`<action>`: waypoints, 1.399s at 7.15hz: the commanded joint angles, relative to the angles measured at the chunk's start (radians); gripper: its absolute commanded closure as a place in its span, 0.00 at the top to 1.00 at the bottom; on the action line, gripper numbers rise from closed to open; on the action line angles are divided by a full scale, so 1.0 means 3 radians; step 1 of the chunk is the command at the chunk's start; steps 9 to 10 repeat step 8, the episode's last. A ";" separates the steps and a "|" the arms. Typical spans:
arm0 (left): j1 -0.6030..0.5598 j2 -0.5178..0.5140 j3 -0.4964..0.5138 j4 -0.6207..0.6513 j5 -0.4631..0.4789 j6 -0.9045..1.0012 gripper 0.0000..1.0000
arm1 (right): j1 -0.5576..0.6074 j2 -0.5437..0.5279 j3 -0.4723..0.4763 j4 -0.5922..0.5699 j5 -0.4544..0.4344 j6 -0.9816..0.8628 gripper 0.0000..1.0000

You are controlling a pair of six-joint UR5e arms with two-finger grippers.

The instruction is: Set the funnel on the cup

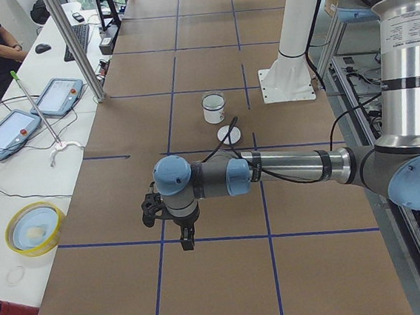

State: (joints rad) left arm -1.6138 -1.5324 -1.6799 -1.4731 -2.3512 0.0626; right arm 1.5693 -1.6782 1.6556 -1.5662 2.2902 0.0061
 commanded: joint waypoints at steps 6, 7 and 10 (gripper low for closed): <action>0.0005 -0.0021 0.0016 -0.0019 -0.0006 0.0097 1.00 | 0.0000 0.0000 -0.0001 0.0000 0.0000 0.0000 1.00; 0.0005 -0.0015 0.0016 -0.0004 -0.0032 0.0093 1.00 | 0.0000 0.0000 -0.0001 0.0000 0.0000 0.0000 1.00; 0.0005 -0.0020 0.0016 -0.0004 -0.0032 0.0083 1.00 | 0.0000 0.0000 0.0004 0.0000 0.0000 0.0000 1.00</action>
